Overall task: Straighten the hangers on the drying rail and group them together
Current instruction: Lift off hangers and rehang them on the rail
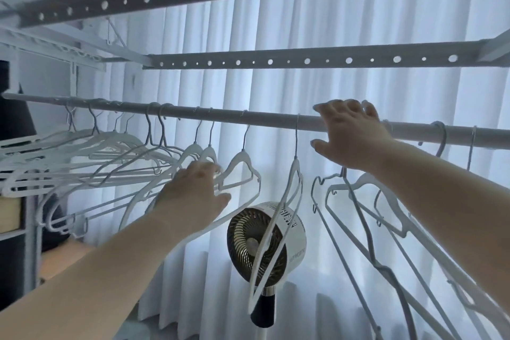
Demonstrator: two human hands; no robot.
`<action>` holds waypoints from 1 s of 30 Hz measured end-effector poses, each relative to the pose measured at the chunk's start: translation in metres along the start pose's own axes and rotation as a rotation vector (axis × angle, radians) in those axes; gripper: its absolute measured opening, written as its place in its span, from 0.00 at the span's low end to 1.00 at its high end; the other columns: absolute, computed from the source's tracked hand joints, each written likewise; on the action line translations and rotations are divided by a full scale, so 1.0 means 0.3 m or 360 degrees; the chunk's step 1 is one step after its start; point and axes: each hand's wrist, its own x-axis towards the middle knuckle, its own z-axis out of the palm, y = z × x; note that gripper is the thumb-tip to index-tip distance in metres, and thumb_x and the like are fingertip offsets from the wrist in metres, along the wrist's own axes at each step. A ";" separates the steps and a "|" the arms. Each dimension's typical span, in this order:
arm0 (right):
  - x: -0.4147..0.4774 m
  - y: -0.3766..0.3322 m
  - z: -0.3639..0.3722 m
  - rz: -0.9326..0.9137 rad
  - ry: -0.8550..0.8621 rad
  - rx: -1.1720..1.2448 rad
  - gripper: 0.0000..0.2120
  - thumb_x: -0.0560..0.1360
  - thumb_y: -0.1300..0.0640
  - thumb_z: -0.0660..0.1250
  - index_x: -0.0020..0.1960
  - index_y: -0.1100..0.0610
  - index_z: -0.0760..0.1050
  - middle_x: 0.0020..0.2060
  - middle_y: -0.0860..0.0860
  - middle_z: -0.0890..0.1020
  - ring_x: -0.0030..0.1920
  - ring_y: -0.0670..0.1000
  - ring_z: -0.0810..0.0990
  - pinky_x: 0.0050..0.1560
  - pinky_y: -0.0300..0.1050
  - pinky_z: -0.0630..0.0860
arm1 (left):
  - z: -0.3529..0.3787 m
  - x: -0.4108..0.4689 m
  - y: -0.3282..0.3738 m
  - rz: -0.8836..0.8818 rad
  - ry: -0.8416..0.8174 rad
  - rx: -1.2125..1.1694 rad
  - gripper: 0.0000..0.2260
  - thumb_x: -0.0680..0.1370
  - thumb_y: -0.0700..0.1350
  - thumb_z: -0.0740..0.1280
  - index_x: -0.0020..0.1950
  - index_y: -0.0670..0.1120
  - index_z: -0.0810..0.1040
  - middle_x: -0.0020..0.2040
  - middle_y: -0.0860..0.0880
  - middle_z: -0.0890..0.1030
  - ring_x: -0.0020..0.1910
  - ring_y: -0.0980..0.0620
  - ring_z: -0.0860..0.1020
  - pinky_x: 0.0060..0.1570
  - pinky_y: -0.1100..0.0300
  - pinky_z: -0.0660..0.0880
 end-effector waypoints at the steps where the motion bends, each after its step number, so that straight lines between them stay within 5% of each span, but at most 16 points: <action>1: 0.014 -0.019 -0.002 -0.0029 -0.0009 0.0012 0.28 0.75 0.49 0.59 0.72 0.54 0.54 0.71 0.53 0.61 0.72 0.56 0.56 0.73 0.54 0.46 | 0.004 0.000 -0.019 -0.0011 -0.0048 0.0009 0.23 0.75 0.50 0.62 0.69 0.49 0.62 0.70 0.48 0.66 0.67 0.46 0.66 0.62 0.54 0.66; 8: 0.115 -0.101 0.021 0.0014 -0.0136 0.0039 0.25 0.76 0.49 0.58 0.71 0.54 0.57 0.69 0.53 0.65 0.69 0.56 0.61 0.69 0.54 0.56 | 0.028 0.022 -0.119 -0.0048 -0.0233 0.0040 0.19 0.77 0.45 0.57 0.68 0.51 0.61 0.62 0.47 0.76 0.58 0.43 0.75 0.59 0.51 0.71; 11: 0.146 -0.114 0.035 0.0117 -0.0193 0.0029 0.24 0.76 0.48 0.57 0.69 0.54 0.59 0.67 0.52 0.68 0.67 0.56 0.64 0.64 0.55 0.60 | 0.040 0.042 -0.154 -0.0070 -0.0282 -0.0094 0.09 0.78 0.45 0.55 0.56 0.49 0.70 0.50 0.48 0.81 0.39 0.48 0.82 0.44 0.56 0.76; 13: 0.164 -0.115 0.049 0.0146 -0.0218 -0.0028 0.22 0.76 0.48 0.57 0.67 0.55 0.61 0.65 0.53 0.70 0.64 0.56 0.67 0.62 0.53 0.62 | 0.053 0.057 -0.171 -0.0073 -0.0299 -0.0228 0.09 0.78 0.43 0.53 0.49 0.47 0.72 0.42 0.51 0.81 0.25 0.52 0.78 0.32 0.61 0.73; 15: 0.179 -0.111 0.064 0.0144 -0.0191 -0.0066 0.18 0.77 0.50 0.57 0.64 0.57 0.63 0.61 0.54 0.73 0.60 0.57 0.71 0.58 0.51 0.64 | 0.065 0.075 -0.180 -0.0045 -0.0269 -0.0300 0.10 0.79 0.42 0.53 0.49 0.47 0.73 0.38 0.52 0.81 0.18 0.56 0.73 0.31 0.63 0.70; 21: 0.183 -0.090 0.084 0.0120 -0.0003 -0.0086 0.11 0.76 0.58 0.57 0.57 0.59 0.67 0.52 0.56 0.78 0.51 0.58 0.75 0.45 0.46 0.64 | 0.078 0.144 -0.158 0.0002 -0.0173 -0.0393 0.10 0.79 0.43 0.53 0.48 0.48 0.74 0.38 0.51 0.83 0.17 0.56 0.72 0.28 0.63 0.69; 30: 0.161 -0.086 0.091 0.0093 0.0001 -0.0130 0.13 0.76 0.55 0.58 0.59 0.59 0.66 0.54 0.57 0.77 0.56 0.59 0.74 0.54 0.50 0.66 | 0.125 0.159 -0.102 0.0036 -0.0365 -0.0327 0.11 0.78 0.42 0.52 0.48 0.47 0.75 0.39 0.51 0.84 0.22 0.55 0.75 0.33 0.63 0.69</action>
